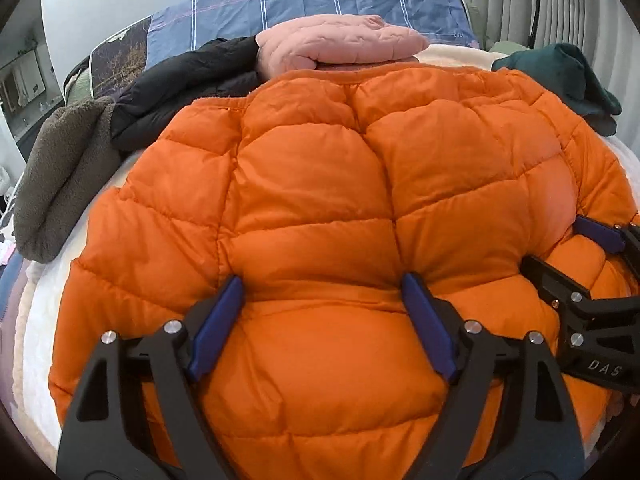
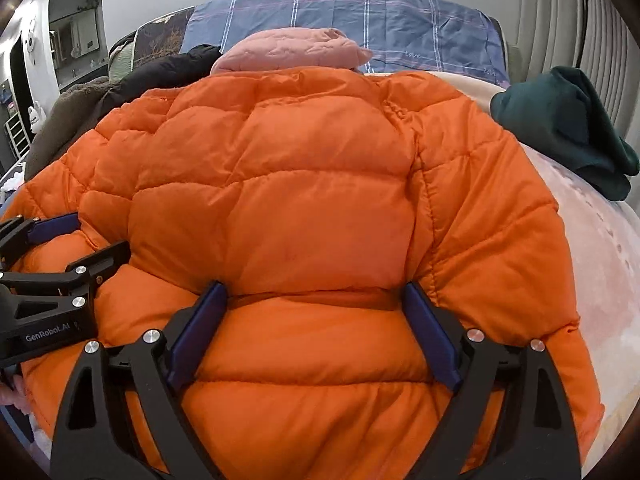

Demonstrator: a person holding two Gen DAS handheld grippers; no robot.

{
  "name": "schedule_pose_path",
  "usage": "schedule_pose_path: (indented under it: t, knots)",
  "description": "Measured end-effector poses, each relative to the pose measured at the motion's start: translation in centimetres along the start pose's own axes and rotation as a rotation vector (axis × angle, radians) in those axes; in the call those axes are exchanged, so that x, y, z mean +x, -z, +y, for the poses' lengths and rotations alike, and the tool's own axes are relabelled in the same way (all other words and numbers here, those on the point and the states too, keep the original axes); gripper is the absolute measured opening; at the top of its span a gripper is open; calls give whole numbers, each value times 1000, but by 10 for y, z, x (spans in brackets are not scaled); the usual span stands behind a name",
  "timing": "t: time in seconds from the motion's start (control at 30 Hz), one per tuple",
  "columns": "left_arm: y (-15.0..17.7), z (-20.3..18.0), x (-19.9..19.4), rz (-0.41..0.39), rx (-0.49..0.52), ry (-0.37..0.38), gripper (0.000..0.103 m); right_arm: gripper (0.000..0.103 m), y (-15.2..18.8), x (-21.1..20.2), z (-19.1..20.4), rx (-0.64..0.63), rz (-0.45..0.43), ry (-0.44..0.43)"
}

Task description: Fold large clothes

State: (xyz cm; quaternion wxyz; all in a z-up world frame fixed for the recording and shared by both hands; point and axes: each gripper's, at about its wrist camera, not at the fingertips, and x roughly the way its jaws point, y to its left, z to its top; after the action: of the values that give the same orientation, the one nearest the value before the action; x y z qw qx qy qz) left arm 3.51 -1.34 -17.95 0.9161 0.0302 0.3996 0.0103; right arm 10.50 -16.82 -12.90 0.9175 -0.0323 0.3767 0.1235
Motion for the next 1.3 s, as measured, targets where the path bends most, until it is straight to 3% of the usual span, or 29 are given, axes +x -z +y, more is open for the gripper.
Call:
schedule_pose_path:
  t: [0.23, 0.37, 0.43, 0.53, 0.7, 0.83, 0.93, 1.03, 1.1, 1.17, 1.3]
  knots:
    - [18, 5, -50, -24, -39, 89, 81, 88, 37, -46, -4, 34, 9, -49]
    - [39, -8, -34, -33, 37, 21, 83, 89, 52, -34, 9, -43, -21, 25]
    - [38, -9, -35, -29, 22, 4, 83, 89, 47, -36, 4, -15, 1, -2]
    - [39, -6, -48, -18, 17, 38, 82, 89, 41, -50, -7, -1, 13, -41]
    - [22, 12, -80, -70, -52, 122, 81, 89, 12, -77, -26, 34, -103, -42]
    - [-14, 12, -84, -140, -41, 78, 81, 89, -36, -62, -41, 84, -148, -33]
    - [-47, 12, -70, -161, -39, 46, 81, 89, -68, -37, -49, 135, -147, -39]
    - [-66, 14, -29, -103, -60, -32, 81, 89, -78, 6, -60, 186, -70, 9]
    - [-61, 24, 17, 23, -104, -32, 85, 94, -67, 42, -62, 151, -11, 28]
    - [-51, 35, 31, 9, -168, 33, 87, 94, -64, 44, -65, 166, -22, 12]
    - [-44, 28, 31, 0, -125, -5, 87, 94, -60, 46, -63, 148, -25, 17]
